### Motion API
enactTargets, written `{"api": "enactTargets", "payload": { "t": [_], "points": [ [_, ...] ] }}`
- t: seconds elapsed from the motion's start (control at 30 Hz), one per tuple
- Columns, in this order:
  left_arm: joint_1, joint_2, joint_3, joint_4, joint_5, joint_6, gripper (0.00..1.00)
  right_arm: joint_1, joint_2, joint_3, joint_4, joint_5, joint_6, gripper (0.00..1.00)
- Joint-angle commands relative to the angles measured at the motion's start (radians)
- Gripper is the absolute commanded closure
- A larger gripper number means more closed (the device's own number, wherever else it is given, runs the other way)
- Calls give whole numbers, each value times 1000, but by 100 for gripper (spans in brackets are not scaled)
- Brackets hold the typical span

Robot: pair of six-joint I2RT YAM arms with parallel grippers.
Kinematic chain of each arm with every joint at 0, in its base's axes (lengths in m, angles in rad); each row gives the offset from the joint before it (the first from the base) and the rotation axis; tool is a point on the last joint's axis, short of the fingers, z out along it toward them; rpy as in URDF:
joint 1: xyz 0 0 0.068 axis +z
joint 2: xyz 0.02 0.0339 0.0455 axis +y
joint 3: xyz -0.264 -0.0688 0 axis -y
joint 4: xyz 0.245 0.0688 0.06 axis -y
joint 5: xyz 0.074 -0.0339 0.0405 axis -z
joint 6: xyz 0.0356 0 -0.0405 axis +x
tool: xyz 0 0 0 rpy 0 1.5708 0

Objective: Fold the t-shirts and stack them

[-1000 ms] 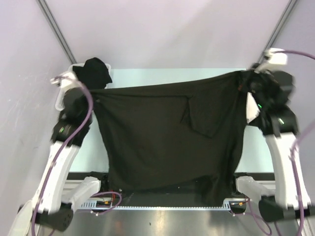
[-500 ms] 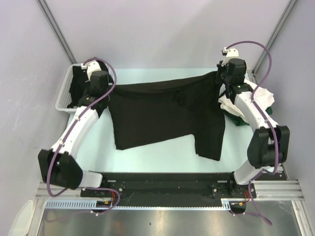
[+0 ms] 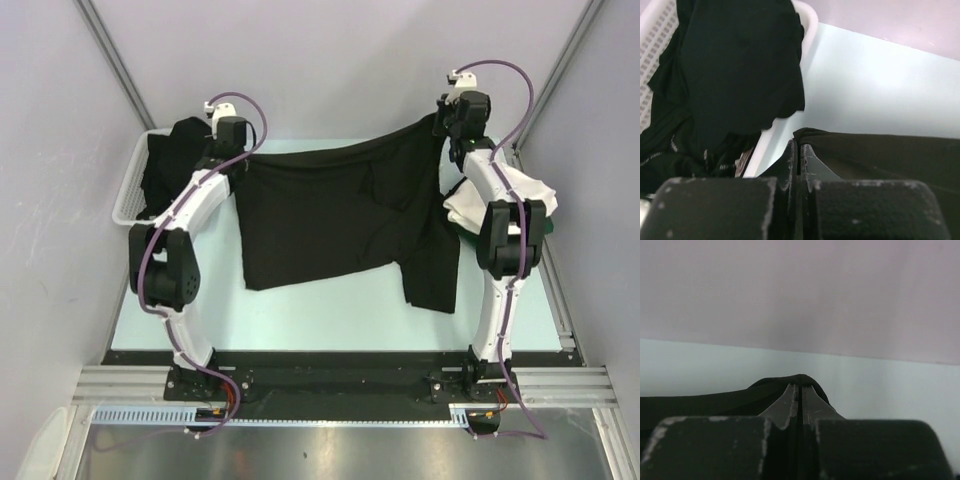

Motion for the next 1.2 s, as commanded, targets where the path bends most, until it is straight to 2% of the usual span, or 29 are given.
{"api": "enactTargets", "payload": {
  "t": [0.0, 0.13, 0.33, 0.43, 0.47, 0.5, 0.57, 0.6, 0.7, 0.83, 1.03, 1.1, 1.17],
  "points": [
    [8, 100, 153, 32, -50, 58, 100, -5, 107, 166, 124, -83, 16, 100],
    [15, 197, 245, -8, -67, 73, 100, -6, 220, 247, 164, -108, 24, 100],
    [21, 255, 248, 54, -88, 95, 100, -8, 332, 303, 204, -106, 24, 100],
    [21, 281, 256, 57, -119, 99, 100, -14, 383, 339, 228, -89, 24, 93],
    [21, 286, 268, 46, -128, 99, 94, -16, 394, 347, 237, -72, 24, 86],
    [21, 291, 274, 42, -155, 99, 88, -16, 400, 362, 246, -65, 45, 67],
    [21, 291, 283, 23, -188, 99, 75, -17, 414, 381, 262, -62, 44, 58],
    [19, 284, 282, 25, -200, 104, 73, -16, 414, 387, 265, -62, 43, 51],
    [21, 258, 277, 20, -226, 130, 64, -16, 388, 404, 262, -57, 32, 42],
    [19, 208, 262, 11, -283, 156, 50, -8, 314, 407, 204, -60, 32, 39],
    [19, 65, 187, -38, -272, 150, 48, 46, 104, 303, 42, -28, 3, 39],
    [18, -10, 144, -87, -194, 88, 48, 61, 12, 255, -28, -12, 13, 39],
    [8, -74, 66, -158, -133, 48, 50, 84, -51, 226, -170, 24, 33, 39]
  ]
}}
